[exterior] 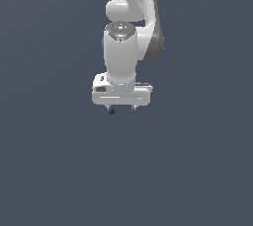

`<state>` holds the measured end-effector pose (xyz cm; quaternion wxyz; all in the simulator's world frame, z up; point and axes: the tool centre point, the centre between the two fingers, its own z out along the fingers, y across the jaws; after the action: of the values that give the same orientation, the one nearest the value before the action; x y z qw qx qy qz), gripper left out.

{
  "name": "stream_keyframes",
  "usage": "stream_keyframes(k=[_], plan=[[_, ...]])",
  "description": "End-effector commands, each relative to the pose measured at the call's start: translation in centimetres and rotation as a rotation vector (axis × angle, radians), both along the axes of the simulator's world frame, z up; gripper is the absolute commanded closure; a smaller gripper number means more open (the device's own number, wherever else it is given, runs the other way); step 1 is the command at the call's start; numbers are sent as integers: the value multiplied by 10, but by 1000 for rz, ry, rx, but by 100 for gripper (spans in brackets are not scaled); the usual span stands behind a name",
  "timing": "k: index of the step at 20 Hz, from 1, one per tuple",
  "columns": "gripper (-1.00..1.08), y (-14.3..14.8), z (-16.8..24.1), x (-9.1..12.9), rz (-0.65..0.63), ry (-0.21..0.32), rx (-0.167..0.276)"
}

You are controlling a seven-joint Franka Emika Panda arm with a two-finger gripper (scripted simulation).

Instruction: Pick up the object and move it to a goal position.

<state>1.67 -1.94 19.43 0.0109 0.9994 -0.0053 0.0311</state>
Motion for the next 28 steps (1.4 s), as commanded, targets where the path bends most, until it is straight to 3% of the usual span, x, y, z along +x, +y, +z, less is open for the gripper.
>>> stream_keyframes(k=[1,10,17,23,28], plan=[[-92,0,0,0,0,0,0],[-92,-28,17,4,-18,-35,-17],[-92,-29,12,0,-35,-31,-13],[-92,-36,-12,-17,-112,-15,1],[-92,-45,-45,-43,-225,9,18]])
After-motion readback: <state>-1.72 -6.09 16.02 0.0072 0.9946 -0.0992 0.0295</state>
